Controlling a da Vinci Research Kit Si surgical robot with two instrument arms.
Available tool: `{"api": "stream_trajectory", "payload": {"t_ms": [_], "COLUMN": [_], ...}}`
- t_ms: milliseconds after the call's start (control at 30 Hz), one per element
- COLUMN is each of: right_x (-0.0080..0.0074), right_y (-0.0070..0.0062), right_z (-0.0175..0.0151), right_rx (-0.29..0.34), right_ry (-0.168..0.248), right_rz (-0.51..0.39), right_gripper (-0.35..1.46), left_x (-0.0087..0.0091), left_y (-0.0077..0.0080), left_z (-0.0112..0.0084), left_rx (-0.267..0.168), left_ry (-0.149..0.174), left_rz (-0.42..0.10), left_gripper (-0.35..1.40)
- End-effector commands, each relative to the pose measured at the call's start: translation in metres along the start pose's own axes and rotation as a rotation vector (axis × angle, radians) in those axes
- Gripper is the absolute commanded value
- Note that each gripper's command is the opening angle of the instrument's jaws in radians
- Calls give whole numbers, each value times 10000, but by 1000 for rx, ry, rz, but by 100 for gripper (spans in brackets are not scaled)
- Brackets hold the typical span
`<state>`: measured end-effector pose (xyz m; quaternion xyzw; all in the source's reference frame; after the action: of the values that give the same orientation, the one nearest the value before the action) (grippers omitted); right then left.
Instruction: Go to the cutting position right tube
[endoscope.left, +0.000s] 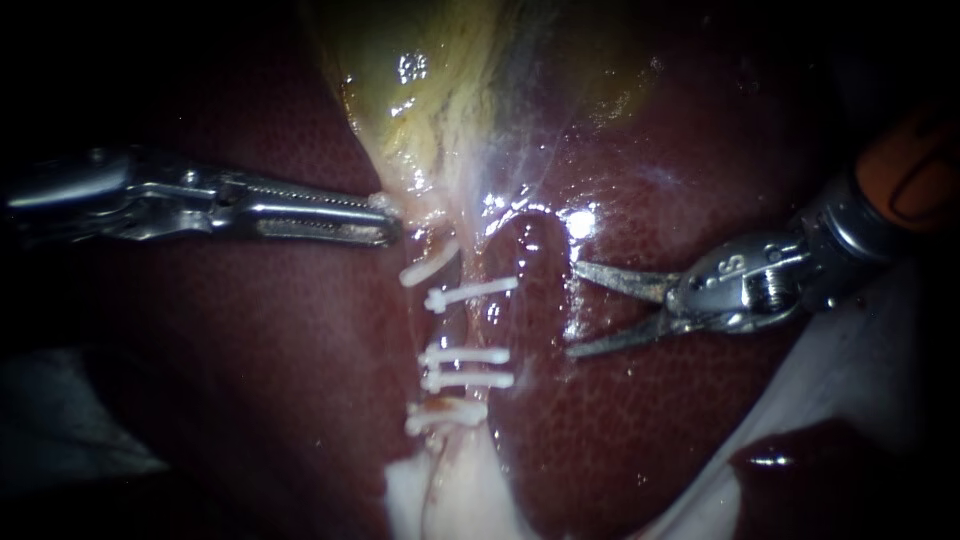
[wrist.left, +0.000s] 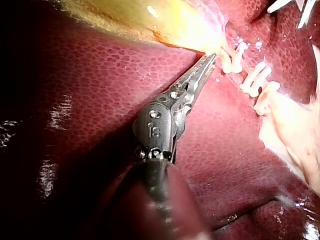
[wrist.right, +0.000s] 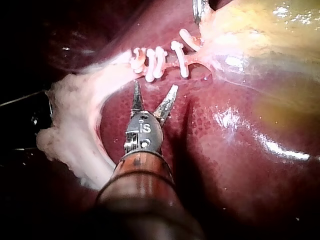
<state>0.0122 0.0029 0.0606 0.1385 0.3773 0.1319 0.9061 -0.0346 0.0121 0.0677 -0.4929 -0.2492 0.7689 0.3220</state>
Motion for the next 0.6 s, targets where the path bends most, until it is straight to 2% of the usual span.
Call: {"api": "stream_trajectory", "payload": {"t_ms": [33,133,300,467,600], "right_x": [0,0,0,1,-3], "right_y": [0,0,-1,-3,-5], "right_z": [0,0,1,14,34], "right_rx": [1,1,17,65,101], "right_ry": [0,0,5,33,51], "right_rz": [0,0,-1,-1,39], "right_gripper": [143,143,143,143,143], "left_x": [4,16,33,31,31], "left_y": [2,8,18,22,22], "left_z": [-6,-25,-50,-49,-48], "left_rx": [-2,1,11,13,14], "left_ry": [0,-2,19,22,22], "left_rz": [-2,-9,-2,-2,-1], "left_gripper": [-35,-35,-35,-35,-35]}}
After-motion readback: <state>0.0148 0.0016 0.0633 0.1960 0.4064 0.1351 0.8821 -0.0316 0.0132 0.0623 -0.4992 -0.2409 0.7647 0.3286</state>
